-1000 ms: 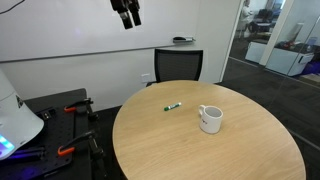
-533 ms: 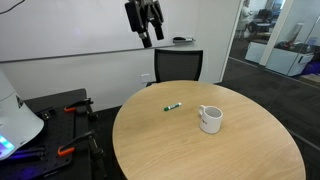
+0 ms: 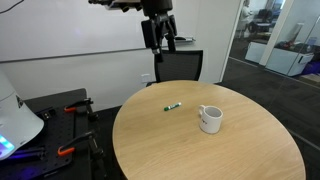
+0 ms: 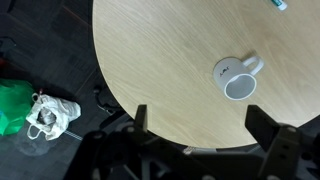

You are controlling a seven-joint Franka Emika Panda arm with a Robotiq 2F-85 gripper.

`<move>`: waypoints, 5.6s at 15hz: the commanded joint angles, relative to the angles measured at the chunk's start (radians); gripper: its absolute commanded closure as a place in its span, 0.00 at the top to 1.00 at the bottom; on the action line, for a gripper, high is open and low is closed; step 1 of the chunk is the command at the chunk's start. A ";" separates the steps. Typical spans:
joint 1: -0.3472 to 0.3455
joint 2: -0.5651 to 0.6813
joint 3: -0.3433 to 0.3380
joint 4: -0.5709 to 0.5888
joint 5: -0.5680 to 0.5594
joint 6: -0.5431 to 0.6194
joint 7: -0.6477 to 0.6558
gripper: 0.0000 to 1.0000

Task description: Slide the mug cup to the right, pick up the pen from the table and put it in the mug cup

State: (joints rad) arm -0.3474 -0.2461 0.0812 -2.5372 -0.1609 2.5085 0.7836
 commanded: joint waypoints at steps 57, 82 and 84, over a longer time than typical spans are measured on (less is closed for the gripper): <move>0.227 1.281 -0.245 1.127 0.324 -0.090 0.145 1.00; 0.226 1.381 -0.250 1.253 0.316 -0.162 0.153 0.02; 0.225 1.375 -0.249 1.239 0.319 -0.154 0.154 0.02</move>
State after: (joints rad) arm -0.1191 1.1265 -0.1655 -1.2955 0.1370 2.3703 0.9439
